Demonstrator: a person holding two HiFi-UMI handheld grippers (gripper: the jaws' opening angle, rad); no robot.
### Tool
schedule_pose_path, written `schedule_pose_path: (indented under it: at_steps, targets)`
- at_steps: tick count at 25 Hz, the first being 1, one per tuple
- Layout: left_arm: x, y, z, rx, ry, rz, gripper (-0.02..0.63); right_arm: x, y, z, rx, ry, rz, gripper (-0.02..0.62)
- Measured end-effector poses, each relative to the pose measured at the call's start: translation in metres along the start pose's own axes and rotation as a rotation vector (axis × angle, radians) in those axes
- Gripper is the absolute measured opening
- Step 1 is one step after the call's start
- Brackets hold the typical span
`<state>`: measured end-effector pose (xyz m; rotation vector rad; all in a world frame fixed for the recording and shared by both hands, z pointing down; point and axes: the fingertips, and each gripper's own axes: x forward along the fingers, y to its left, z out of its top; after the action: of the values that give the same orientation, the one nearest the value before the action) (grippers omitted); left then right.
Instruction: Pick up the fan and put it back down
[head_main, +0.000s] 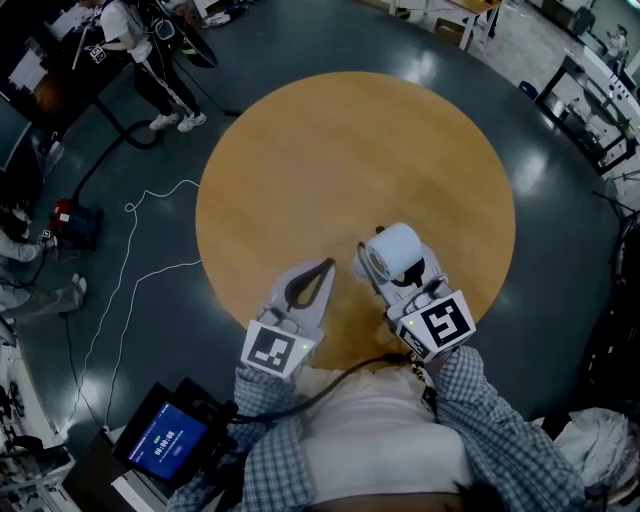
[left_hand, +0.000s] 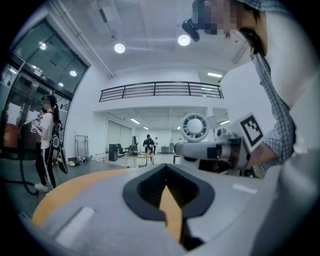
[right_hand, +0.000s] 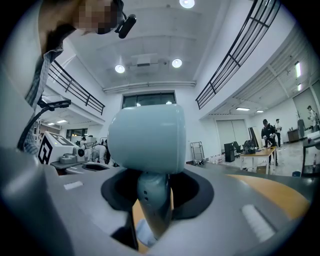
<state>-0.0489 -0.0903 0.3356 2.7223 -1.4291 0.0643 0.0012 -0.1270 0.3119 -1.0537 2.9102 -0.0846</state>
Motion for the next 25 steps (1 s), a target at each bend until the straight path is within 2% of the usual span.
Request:
schedule_pose_path:
  at_steps: [8,15,19,25]
  targets:
    - [0.002,0.001,0.001,-0.013,0.009,0.004,-0.002,-0.001,-0.001,-0.001,-0.004,0.005,0.001,0.14]
    - [0.0,0.014,0.011,-0.04,-0.02,0.076,0.0,0.0,0.001,-0.004,-0.007,0.01,0.008,0.141]
    - [-0.001,0.019,0.009,-0.047,-0.007,0.103,0.0,0.0,0.002,-0.004,-0.01,0.01,0.009,0.14]
    - [0.001,0.01,0.005,-0.028,-0.032,0.059,-0.002,-0.001,0.0,-0.005,-0.013,0.011,0.003,0.14]
